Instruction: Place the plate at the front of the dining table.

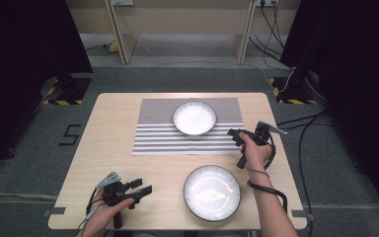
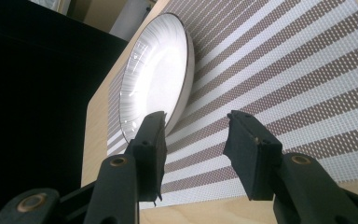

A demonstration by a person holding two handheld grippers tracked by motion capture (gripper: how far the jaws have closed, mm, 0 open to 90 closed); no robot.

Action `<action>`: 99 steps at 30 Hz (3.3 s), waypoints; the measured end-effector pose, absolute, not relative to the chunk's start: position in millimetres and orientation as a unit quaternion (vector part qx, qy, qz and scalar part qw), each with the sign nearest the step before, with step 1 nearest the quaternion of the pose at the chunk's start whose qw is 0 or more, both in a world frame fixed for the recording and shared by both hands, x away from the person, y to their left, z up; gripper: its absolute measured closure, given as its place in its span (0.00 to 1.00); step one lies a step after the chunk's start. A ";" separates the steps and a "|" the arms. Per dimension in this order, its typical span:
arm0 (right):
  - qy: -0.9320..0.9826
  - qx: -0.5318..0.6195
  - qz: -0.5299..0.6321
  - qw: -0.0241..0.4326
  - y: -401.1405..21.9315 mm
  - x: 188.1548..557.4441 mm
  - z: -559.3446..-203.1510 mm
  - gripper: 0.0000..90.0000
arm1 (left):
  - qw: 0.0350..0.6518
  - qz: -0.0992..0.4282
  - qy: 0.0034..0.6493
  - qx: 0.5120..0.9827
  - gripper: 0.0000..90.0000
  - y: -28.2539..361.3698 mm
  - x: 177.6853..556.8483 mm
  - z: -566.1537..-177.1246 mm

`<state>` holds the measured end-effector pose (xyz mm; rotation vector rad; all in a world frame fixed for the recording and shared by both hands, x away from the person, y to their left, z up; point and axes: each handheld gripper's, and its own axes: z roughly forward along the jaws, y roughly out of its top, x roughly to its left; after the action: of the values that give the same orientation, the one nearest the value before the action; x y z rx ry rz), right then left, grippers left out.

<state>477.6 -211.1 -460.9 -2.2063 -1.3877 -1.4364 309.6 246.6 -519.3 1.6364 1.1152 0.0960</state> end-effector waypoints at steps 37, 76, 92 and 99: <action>-0.461 -0.747 -0.474 0.068 -247.2 436.6 -471.6 0.60 | 0.548 0.038 0.473 0.689 0.38 246.0 308.7 -520.0; -0.472 -0.740 -0.476 0.061 -266.2 397.0 -472.0 0.58 | 0.549 0.040 0.474 0.687 0.38 246.9 307.0 -518.9; -0.476 -0.738 -0.475 0.055 -272.1 379.1 -475.7 0.57 | 0.549 0.041 0.474 0.687 0.38 247.1 306.5 -518.7; -0.473 -0.741 -0.473 0.057 -273.9 371.1 -480.0 0.57 | 0.550 0.041 0.475 0.686 0.38 247.3 306.3 -518.5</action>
<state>371.1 -273.9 -480.0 -2.2473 -1.4339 -1.4339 306.3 247.3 -518.5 1.6243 1.1234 0.0969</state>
